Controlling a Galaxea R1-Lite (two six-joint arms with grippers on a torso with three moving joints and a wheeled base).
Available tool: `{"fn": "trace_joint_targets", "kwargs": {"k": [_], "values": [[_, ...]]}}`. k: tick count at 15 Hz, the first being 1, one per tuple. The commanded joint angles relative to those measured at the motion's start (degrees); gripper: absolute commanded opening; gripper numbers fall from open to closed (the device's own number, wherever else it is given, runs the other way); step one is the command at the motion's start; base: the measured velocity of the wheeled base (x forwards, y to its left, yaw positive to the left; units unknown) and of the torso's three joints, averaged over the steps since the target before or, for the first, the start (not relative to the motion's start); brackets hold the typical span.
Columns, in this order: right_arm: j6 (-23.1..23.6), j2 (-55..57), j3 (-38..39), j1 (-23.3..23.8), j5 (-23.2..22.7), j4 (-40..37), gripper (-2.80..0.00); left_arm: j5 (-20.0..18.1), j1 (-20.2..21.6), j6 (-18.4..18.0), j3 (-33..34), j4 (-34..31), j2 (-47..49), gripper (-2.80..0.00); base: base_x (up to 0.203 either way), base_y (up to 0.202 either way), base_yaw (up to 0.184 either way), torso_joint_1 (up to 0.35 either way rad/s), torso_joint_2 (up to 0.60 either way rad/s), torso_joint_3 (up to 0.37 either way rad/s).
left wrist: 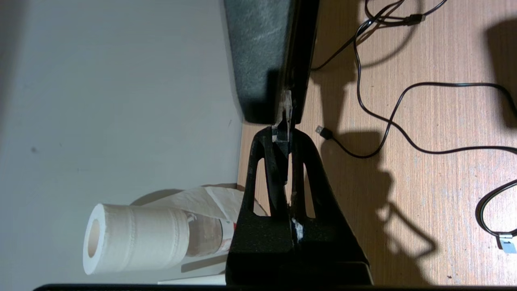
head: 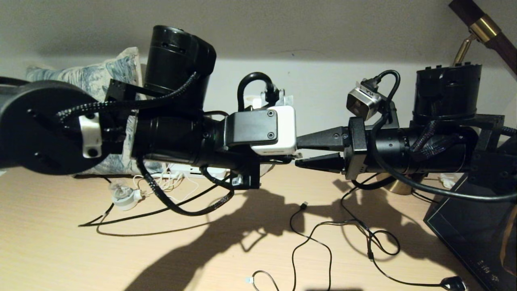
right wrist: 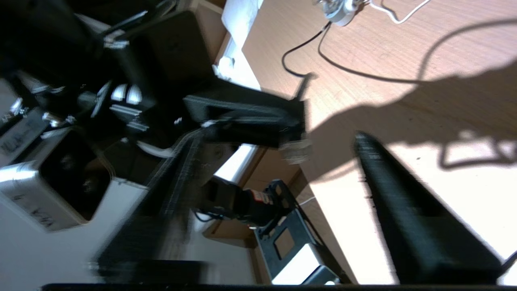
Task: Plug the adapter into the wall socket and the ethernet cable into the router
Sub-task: Hand it to the other hand
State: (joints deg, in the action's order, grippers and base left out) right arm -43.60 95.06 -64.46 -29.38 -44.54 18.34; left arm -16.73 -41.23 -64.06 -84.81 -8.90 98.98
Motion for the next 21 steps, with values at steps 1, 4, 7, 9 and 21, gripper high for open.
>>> {"fn": "trace_joint_targets", "kwargs": {"k": [1, 4, 7, 9, 21], "values": [[-0.26, -0.14, -0.05, 0.11, -0.28, 0.12, -2.8, -0.06, 0.01, -0.36, 0.0, 0.02, 0.08, -2.8, 0.0, 0.0, 0.0, 0.0, 0.0, 0.0], [-0.28, 0.04, -0.05, 0.02, -0.28, 0.03, -2.8, -0.13, 0.01, -0.36, 0.0, 0.2, 0.08, -2.8, 0.0, 0.0, 0.0, 0.0, 0.0, 0.0], [-0.69, 0.04, -0.05, 0.02, -0.28, 0.03, -2.8, -0.15, 0.01, -0.36, 0.0, 0.2, 0.08, -2.8, 0.0, 0.0, 0.0, 0.0, 0.0, 0.0], [-0.69, 0.04, -0.05, 0.02, -0.28, 0.03, -2.8, -0.15, 0.01, -0.36, -0.09, 0.72, 0.35, -2.8, 0.0, 0.0, 0.0, 0.0, 0.0, 0.0], [-0.96, 0.21, 0.03, 0.11, 0.02, 0.12, -2.8, -0.24, -0.01, 0.44, 2.19, 1.91, -0.88, 0.0, 0.0, 0.0, 0.0, 0.0, 0.0, 0.0]]}}
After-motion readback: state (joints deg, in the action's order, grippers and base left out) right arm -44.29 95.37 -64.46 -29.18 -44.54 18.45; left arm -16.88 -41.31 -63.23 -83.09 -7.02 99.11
